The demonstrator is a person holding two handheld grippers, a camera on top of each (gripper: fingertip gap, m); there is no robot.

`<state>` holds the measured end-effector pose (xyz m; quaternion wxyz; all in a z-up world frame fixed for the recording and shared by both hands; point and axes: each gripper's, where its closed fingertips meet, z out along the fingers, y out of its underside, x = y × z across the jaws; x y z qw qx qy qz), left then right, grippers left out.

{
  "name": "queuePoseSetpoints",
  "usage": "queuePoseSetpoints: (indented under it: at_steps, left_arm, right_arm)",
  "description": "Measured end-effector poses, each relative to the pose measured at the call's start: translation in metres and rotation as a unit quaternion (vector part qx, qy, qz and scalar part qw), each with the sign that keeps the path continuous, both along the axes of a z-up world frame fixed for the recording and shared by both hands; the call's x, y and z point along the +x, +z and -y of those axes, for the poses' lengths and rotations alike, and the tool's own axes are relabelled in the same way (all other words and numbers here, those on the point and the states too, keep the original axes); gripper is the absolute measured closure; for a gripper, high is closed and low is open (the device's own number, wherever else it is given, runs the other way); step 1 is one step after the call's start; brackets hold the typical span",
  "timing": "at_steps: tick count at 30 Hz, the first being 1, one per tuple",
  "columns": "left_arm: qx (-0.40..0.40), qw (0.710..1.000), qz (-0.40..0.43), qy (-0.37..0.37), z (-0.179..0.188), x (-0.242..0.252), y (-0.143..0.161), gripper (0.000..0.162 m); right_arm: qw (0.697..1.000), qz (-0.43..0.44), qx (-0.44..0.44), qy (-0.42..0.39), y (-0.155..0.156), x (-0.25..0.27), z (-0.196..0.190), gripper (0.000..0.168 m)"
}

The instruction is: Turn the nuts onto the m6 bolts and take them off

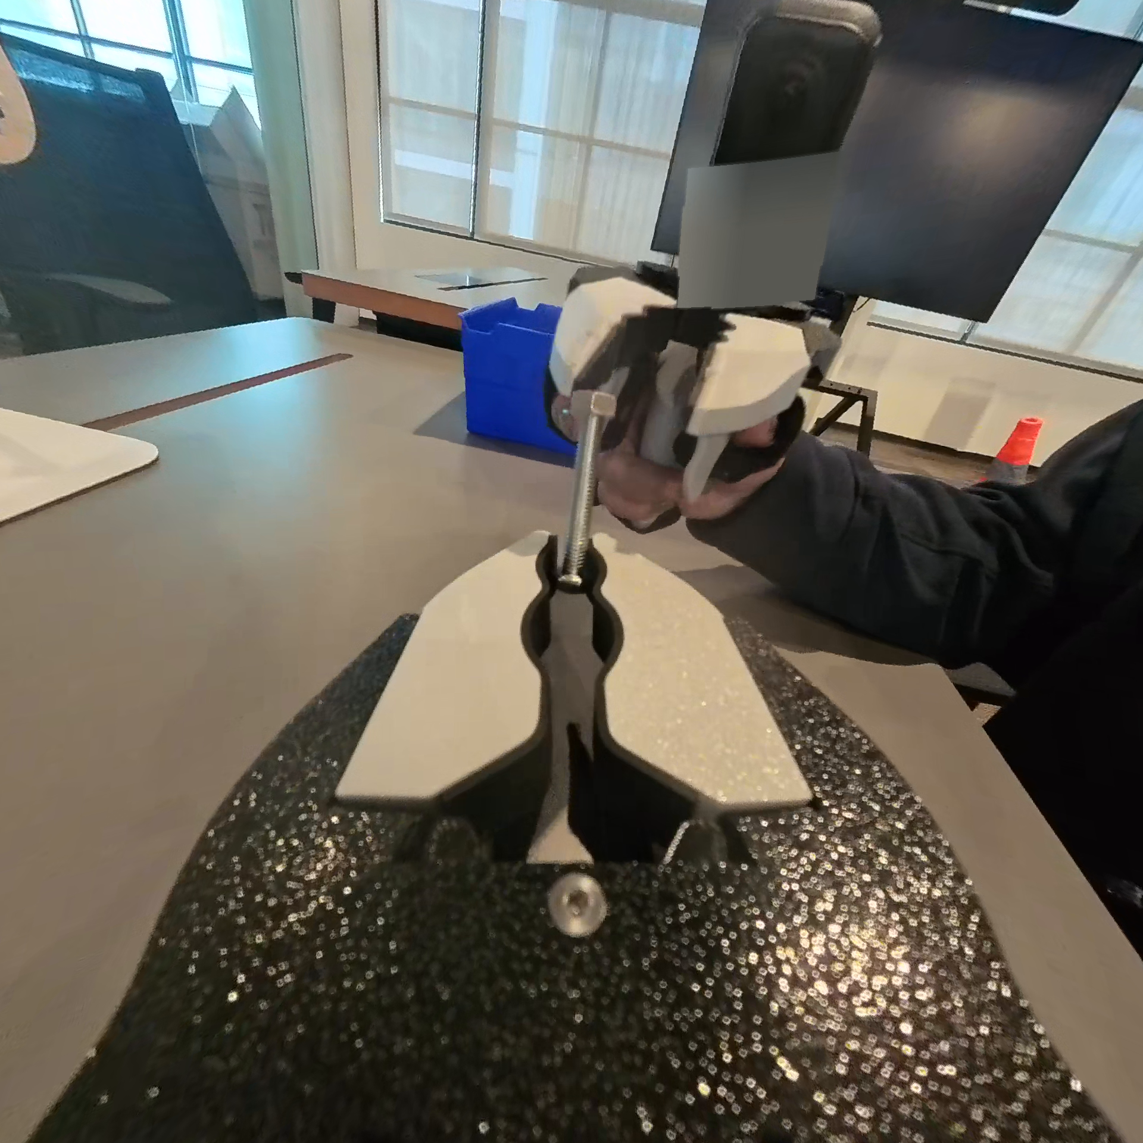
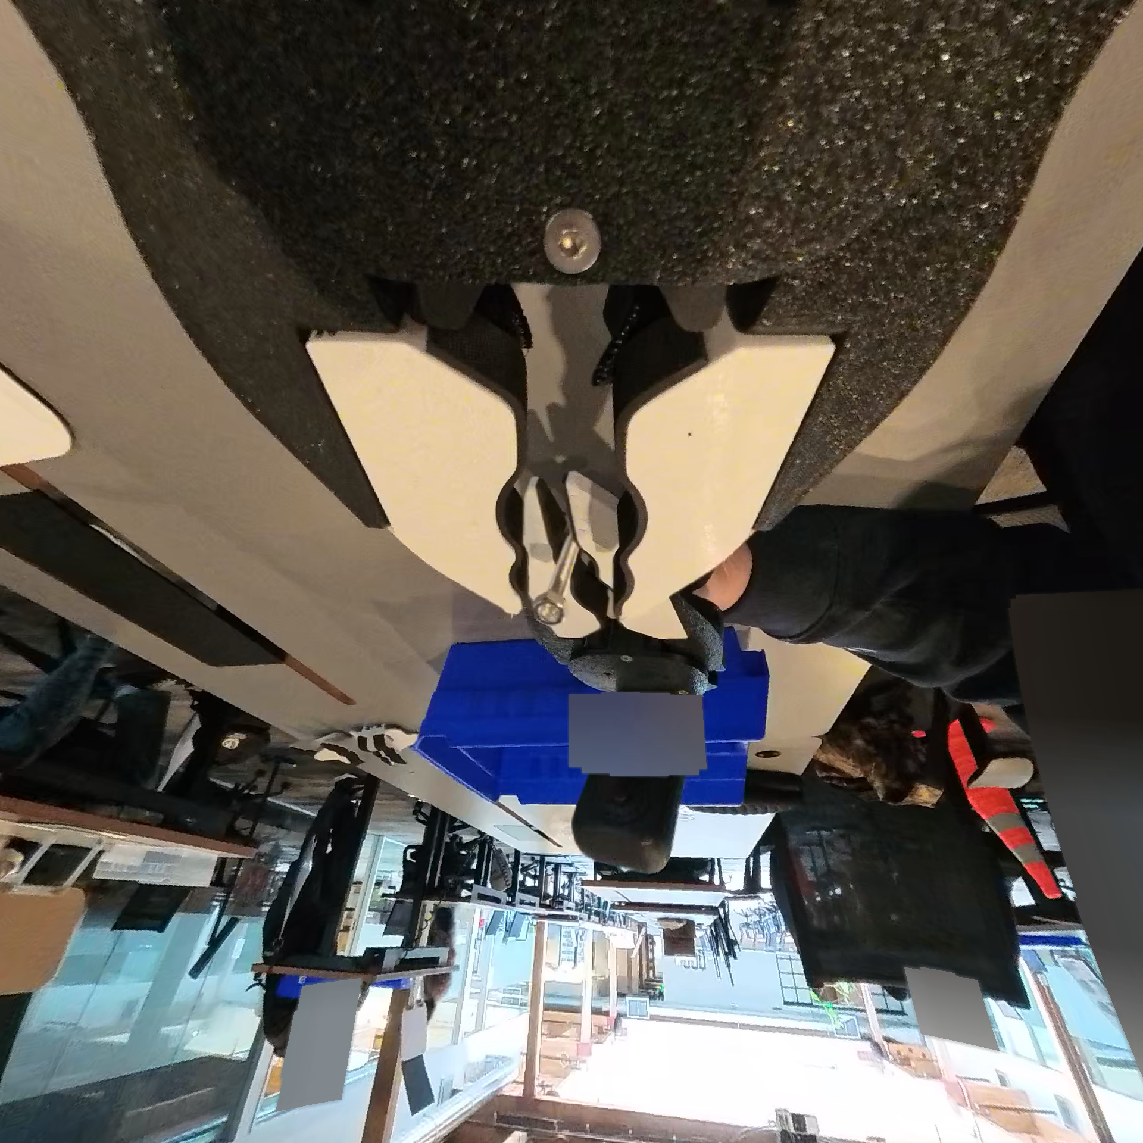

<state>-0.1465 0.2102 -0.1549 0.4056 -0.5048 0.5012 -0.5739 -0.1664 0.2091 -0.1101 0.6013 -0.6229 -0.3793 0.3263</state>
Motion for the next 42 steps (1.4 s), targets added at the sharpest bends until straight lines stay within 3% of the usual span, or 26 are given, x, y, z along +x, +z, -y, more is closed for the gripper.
queuePoseSetpoints:
  at_steps: [15, 29, 42]
  left_arm:
    - [-0.002, 1.0, -0.002, 0.0, 0.0, 0.0, -0.001, 0.154]
    - [0.003, 1.0, -0.016, -0.007, 0.003, 0.002, -0.004, 0.154]
    - [0.014, 0.999, -0.049, -0.019, 0.008, 0.005, -0.013, 0.154]
  right_arm:
    - [1.0, 0.006, 0.005, -0.005, -0.001, -0.001, -0.001, 0.143]
    - [1.0, 0.011, -0.017, -0.022, -0.007, -0.001, -0.007, 0.155]
    - [0.997, 0.071, -0.034, -0.015, -0.016, 0.006, -0.001, 0.158]
